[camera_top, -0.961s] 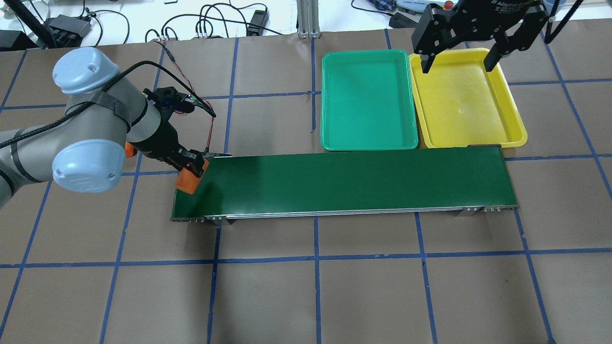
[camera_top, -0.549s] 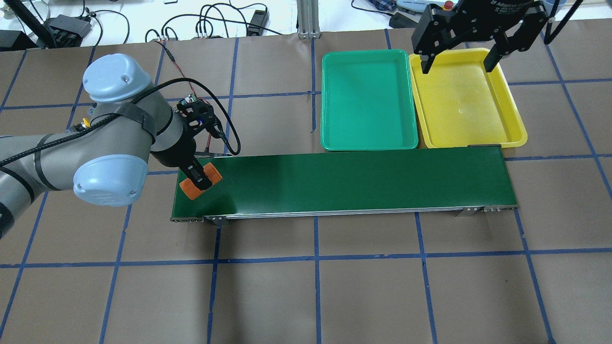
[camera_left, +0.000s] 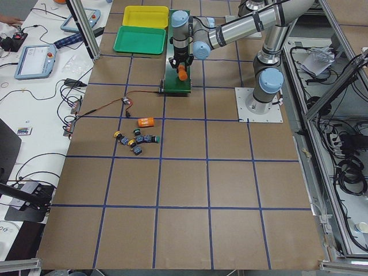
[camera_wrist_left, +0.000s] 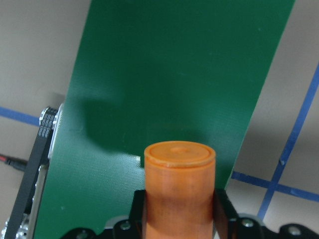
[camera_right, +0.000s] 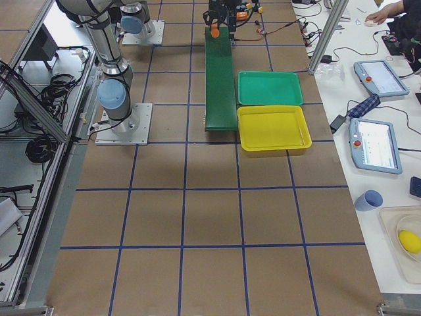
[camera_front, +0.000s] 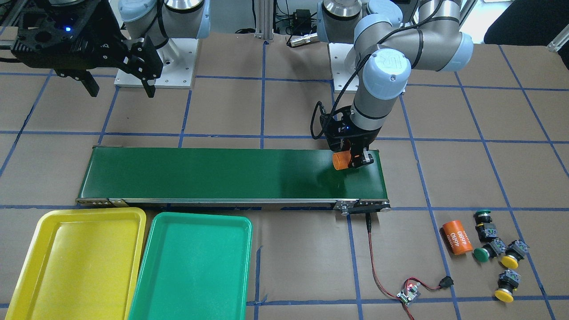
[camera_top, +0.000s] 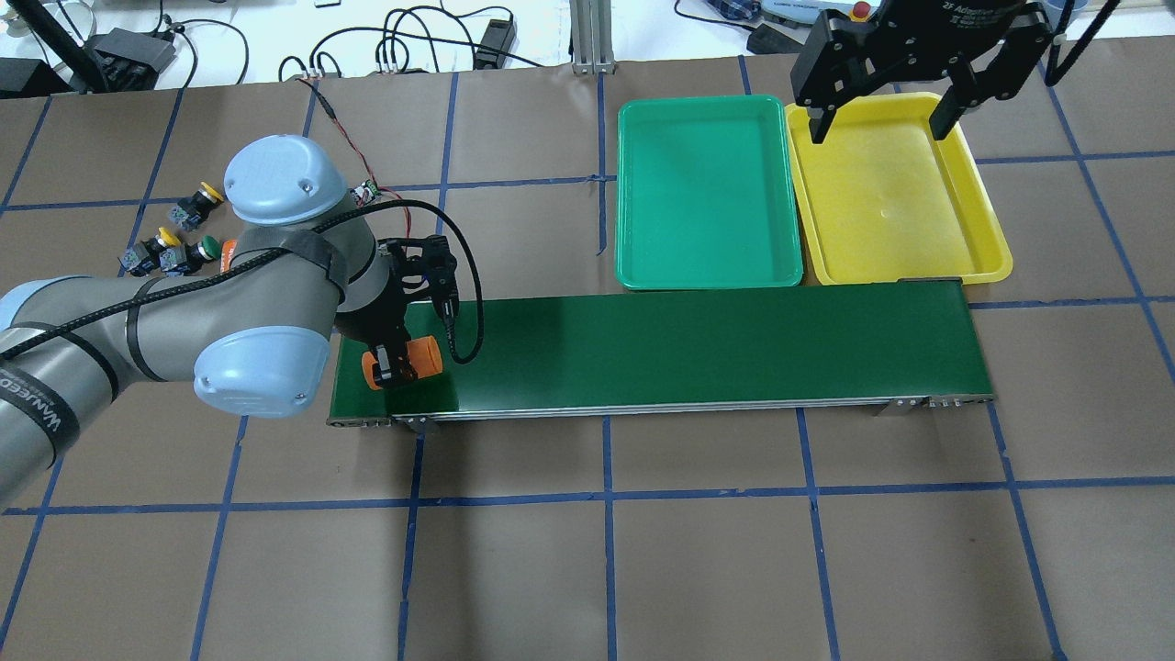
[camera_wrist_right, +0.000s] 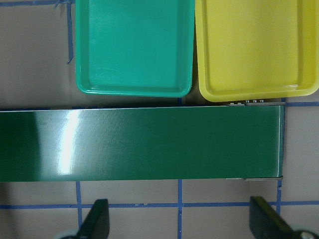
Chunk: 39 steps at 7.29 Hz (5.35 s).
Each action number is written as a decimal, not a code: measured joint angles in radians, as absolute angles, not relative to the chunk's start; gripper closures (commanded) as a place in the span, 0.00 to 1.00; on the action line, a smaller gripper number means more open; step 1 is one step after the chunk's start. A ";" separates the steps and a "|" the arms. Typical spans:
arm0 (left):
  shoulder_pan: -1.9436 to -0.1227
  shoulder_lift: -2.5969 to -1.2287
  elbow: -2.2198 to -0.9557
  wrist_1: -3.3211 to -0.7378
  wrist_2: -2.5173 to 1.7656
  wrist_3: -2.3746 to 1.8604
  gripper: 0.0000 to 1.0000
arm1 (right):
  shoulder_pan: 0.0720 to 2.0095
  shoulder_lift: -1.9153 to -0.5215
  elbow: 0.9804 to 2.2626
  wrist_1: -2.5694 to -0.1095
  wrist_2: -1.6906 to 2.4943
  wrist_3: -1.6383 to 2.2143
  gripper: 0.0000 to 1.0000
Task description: Sort buttons by color to trays
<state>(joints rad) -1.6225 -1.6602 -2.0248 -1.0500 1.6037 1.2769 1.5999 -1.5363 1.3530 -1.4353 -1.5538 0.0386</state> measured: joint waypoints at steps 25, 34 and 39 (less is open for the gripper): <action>-0.955 -2.277 -1.382 -1.054 1.600 1.342 0.00 | 1.580 -1.580 1.458 -1.448 -1.572 -0.456 0.00; -0.960 -2.202 -1.389 -1.143 1.532 1.281 1.00 | 1.149 -1.647 1.691 -1.518 -1.533 -1.294 0.00; -1.167 -1.893 -1.689 -1.311 1.499 0.650 1.00 | 1.151 -1.643 1.974 -1.843 -1.498 -1.671 0.00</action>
<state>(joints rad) -1.1674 -1.8932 -1.6887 -1.3111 1.4995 0.6497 1.1513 -1.6433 1.9739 -1.8434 -1.4976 -1.6706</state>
